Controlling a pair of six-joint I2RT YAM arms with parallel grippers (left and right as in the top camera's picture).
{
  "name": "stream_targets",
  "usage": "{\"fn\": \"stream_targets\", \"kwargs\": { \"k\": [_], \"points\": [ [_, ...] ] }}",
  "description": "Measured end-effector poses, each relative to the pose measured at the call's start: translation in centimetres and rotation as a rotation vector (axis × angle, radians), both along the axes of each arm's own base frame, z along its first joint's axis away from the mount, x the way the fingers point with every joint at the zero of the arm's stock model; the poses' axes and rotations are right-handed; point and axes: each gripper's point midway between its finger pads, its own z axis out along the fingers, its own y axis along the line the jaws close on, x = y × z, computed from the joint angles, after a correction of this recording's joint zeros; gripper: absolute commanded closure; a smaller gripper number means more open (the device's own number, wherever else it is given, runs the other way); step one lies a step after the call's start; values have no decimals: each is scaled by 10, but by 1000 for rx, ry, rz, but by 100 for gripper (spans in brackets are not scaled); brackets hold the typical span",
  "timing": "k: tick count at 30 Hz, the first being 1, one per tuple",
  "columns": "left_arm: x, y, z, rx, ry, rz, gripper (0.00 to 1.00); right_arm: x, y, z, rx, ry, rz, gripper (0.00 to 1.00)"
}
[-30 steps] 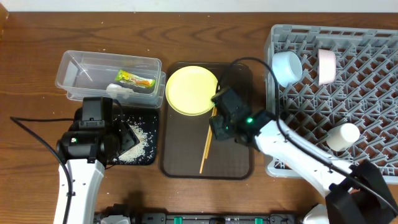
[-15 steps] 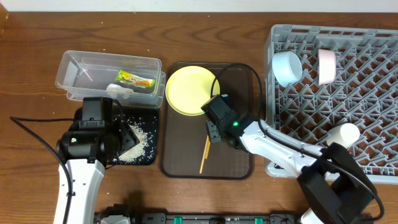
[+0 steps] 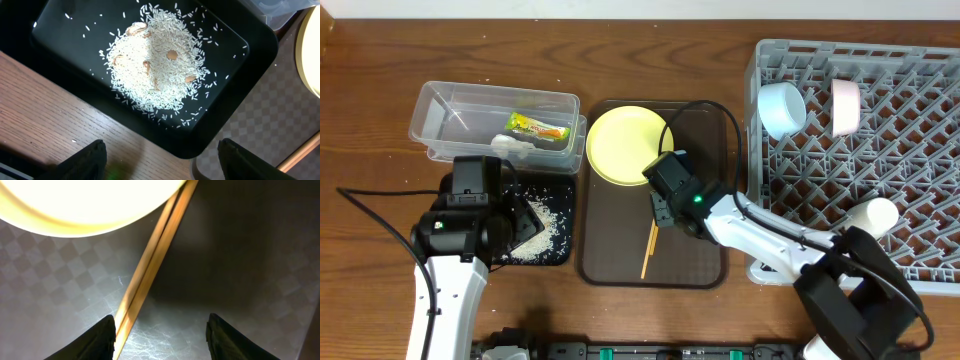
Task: Sort waste into correct bins and load items into the dishwasher rack
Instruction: 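Move right gripper to the chopsticks and grasp one chopstick, then carry the chopstick with right gripper and stand it in the rack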
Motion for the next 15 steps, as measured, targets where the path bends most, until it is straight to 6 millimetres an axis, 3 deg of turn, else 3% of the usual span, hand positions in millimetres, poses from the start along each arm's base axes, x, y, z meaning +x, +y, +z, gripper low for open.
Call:
{"fn": "stream_targets", "kwargs": {
  "k": [5,11,12,15],
  "points": [
    [0,0,0,0,0,0,26,-3,-5,-19,-36,32,-17,41],
    [0,0,0,0,1,0,26,-2,-8,-19,-51,28,-24,42],
    [0,0,0,0,0,0,26,-3,-9,-19,-58,30,-25,45],
    [0,0,0,0,0,0,26,-5,-15,-20,-82,41,-30,73]
  ]
}}
